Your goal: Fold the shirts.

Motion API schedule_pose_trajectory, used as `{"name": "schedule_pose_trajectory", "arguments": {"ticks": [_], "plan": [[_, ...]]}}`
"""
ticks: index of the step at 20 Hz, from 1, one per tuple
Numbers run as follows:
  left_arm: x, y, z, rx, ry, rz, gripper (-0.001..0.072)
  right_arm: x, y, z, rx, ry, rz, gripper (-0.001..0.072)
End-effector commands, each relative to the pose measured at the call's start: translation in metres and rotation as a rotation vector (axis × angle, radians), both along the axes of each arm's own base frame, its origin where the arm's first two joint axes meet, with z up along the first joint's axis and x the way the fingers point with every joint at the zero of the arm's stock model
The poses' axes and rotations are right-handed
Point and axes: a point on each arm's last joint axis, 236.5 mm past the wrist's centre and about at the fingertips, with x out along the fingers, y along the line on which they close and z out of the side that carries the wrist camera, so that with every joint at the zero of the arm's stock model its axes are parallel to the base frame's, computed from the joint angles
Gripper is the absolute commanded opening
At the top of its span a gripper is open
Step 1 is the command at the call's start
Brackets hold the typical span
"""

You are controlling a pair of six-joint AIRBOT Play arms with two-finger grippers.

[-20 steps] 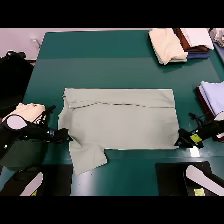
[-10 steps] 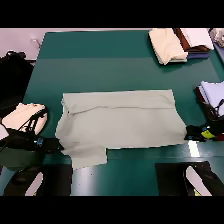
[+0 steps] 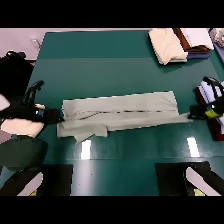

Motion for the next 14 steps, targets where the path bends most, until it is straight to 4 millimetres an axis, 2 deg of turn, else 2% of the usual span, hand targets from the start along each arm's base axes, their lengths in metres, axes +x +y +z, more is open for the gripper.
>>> {"name": "schedule_pose_trajectory", "arguments": {"ticks": [1, 4, 6, 7, 8, 9, 10, 12, 13, 14], "plan": [[0.069, 0.006, -0.013, 0.023, -0.055, 0.013, 0.0025, 0.059, 0.007, -0.008, -0.004, -0.022, 0.022, 0.0019], [0.11, 0.009, -0.022, 0.028, -0.071, 0.043, 0.0026, 0.092, 0.01, -0.019, 0.002, -0.001, 0.034, 0.0019], [0.123, 0.01, -0.026, 0.026, -0.074, 0.051, 0.0026, 0.111, 0.013, -0.023, 0.031, 0.0, 0.033, 0.0022], [0.127, 0.01, -0.026, 0.025, -0.078, 0.057, 0.0028, 0.122, 0.019, -0.021, 0.082, -0.018, 0.019, 0.0094], [0.131, 0.01, -0.023, 0.025, -0.092, 0.063, 0.0123, 0.134, 0.023, -0.018, 0.14, -0.045, 0.007, 0.0262], [0.135, 0.01, -0.019, 0.019, -0.102, 0.08, 0.039, 0.145, 0.025, -0.012, 0.201, -0.074, 0.002, 0.0347], [0.136, 0.01, -0.015, 0.013, -0.1, 0.09, 0.0542, 0.151, 0.024, -0.008, 0.242, -0.101, 0.008, 0.0394], [0.132, 0.006, -0.009, -0.002, -0.085, 0.074, 0.0547, 0.149, 0.005, -0.009, 0.261, -0.111, -0.009, 0.0415], [0.13, 0.001, -0.007, -0.027, -0.076, 0.073, 0.0546, 0.141, -0.007, -0.016, 0.266, -0.091, -0.03, 0.0455], [0.129, -0.005, -0.005, -0.054, -0.068, 0.074, 0.0488, 0.132, -0.019, -0.026, 0.272, -0.067, -0.056, 0.0491]]}}
